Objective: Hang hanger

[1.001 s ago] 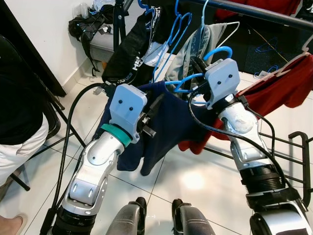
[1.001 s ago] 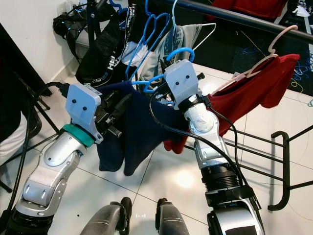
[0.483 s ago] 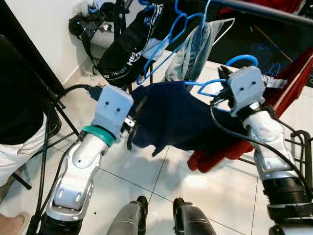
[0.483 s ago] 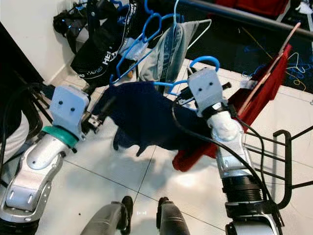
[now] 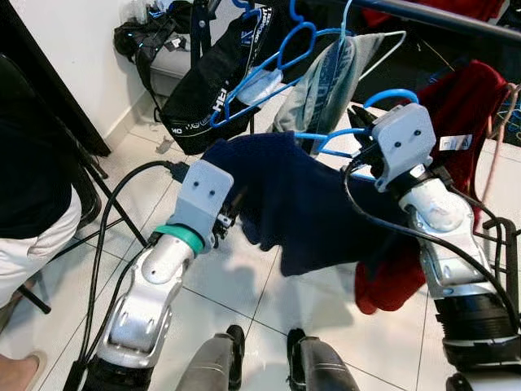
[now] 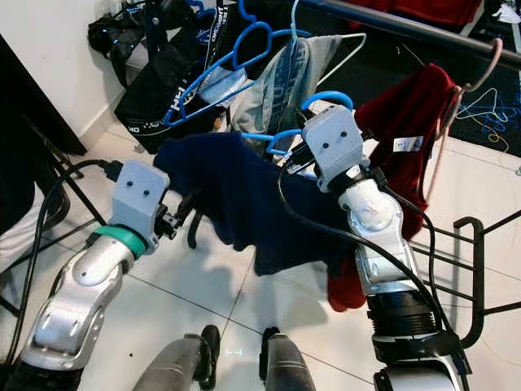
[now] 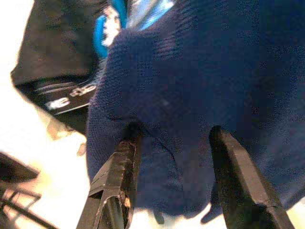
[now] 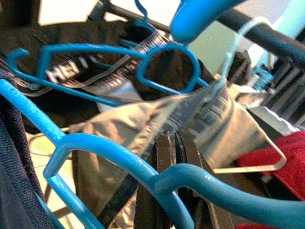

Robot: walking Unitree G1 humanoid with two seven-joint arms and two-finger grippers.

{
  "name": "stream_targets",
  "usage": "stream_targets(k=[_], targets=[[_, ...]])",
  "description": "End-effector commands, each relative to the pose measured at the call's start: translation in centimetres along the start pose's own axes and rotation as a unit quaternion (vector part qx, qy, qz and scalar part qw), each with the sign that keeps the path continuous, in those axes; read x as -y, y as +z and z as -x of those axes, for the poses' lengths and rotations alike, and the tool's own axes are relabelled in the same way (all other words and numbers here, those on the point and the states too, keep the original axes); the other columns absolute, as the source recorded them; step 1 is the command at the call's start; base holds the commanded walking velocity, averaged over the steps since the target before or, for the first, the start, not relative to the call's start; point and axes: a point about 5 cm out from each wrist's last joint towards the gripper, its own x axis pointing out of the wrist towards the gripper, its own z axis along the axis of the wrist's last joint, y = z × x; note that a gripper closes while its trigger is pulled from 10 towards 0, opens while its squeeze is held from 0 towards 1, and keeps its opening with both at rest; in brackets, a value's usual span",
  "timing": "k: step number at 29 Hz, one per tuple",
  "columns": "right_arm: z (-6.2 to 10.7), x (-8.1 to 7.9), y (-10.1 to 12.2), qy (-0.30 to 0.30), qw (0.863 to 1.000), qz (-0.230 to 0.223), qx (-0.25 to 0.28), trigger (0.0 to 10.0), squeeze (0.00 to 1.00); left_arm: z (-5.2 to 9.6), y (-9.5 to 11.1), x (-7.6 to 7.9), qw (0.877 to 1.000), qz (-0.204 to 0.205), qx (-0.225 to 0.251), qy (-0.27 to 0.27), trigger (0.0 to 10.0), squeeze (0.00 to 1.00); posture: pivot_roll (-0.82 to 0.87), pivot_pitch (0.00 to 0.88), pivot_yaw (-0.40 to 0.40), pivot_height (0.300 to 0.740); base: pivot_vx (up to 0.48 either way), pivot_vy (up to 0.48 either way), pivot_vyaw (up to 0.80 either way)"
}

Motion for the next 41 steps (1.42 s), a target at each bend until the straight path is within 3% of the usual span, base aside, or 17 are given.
stream_targets(k=[1, 6, 10, 12, 14, 15, 19, 20, 21, 22, 34, 40, 41], targets=[[0.0, -0.3, 0.7, 0.008, 1.0, -0.011, 0.014, 10.0, 0.0, 0.0, -1.0, -0.6, 0.999, 0.002, -0.028, 0.036, 10.0, 0.0, -0.09, 0.188, 0.062, 0.74, 0.0, 0.0, 0.0], [0.0, -0.3, 0.8, 0.012, 1.0, -0.015, 0.016, 10.0, 0.0, -0.2, -1.2, -0.9, 0.998, 0.01, -0.036, 0.056, 10.0, 0.0, -0.09, 0.187, 0.058, 0.74, 0.0, 0.0, 0.0], [-0.2, -0.5, 1.1, 0.021, 0.999, -0.022, 0.021, 10.0, 0.0, -0.5, -1.2, -2.1, 0.993, 0.011, -0.034, 0.109, 10.0, 0.0, -0.09, 0.178, 0.053, 0.74, 0.0, 0.0, 0.0], [-0.2, -0.5, 1.1, 0.024, 0.999, -0.024, 0.021, 10.0, 0.0, -0.5, -1.1, -2.7, 0.991, 0.012, -0.029, 0.131, 8.4, 0.0, -0.09, 0.177, 0.053, 0.74, 0.0, 0.0, 0.0], [-0.2, -0.6, 1.1, 0.025, 0.999, -0.024, 0.021, 10.0, 0.0, -0.5, -1.0, -2.9, 0.99, 0.013, -0.027, 0.136, 8.4, 0.0, -0.09, 0.177, 0.053, 0.74, 0.0, 0.0, 0.0], [-0.2, -0.6, 1.1, 0.025, 0.999, -0.026, 0.021, 10.0, 0.0, -0.5, -1.0, -3.0, 0.99, 0.015, -0.024, 0.14, 5.2, 0.0, -0.09, 0.175, 0.053, 0.74, 0.0, 0.0, 0.0], [-0.2, -0.6, 1.1, 0.025, 0.999, -0.026, 0.021, 10.0, 0.0, -0.5, -1.0, -3.0, 0.99, 0.015, -0.024, 0.14, 5.2, 0.0, -0.09, 0.175, 0.053, 0.74, 0.0, 0.0, 0.0], [-0.2, -0.6, 1.1, 0.027, 0.999, -0.027, 0.021, 10.0, 0.0, -0.6, -0.9, -3.1, 0.989, 0.017, -0.021, 0.144, 2.5, 0.0, -0.09, 0.175, 0.053, 0.74, 0.0, 0.0, 0.0], [-0.2, -0.6, 1.1, 0.027, 0.999, -0.027, 0.021, 10.0, 0.0, -0.6, -0.9, -3.1, 0.989, 0.017, -0.021, 0.144, 2.5, 0.0, -0.09, 0.175, 0.053, 0.74, 0.0, 0.0, 0.0], [-0.3, -0.7, 1.1, 0.028, 0.999, -0.029, 0.021, 10.0, 0.0, -0.7, -0.7, -2.9, 0.99, 0.024, -0.012, 0.141, 0.0, 0.0, -0.09, 0.167, 0.055, 0.74, 0.0, 0.0, 0.0], [-0.3, -1.0, 0.8, 0.029, 0.999, -0.032, 0.014, 10.0, 0.0, -0.7, 0.0, -2.8, 0.99, 0.033, 0.018, 0.134, 0.0, 0.0, -0.08, 0.16, 0.064, 0.74, 0.0, 0.0, 0.0], [-0.2, -0.7, 0.4, 0.028, 0.999, -0.02, 0.004, 10.0, 0.0, -0.3, -0.5, -4.0, 0.985, 0.012, 0.009, 0.169, 0.0, 0.0, -0.08, 0.163, 0.07, 0.74, 0.0, 0.0, 0.0], [0.0, -0.5, 0.1, 0.026, 1.0, -0.013, -0.005, 10.0, 0.0, 0.0, -0.9, -4.9, 0.982, 0.001, 0.0, 0.187, 0.0, 0.0, -0.08, 0.165, 0.071, 0.74, 0.0, 0.0, 0.0]])
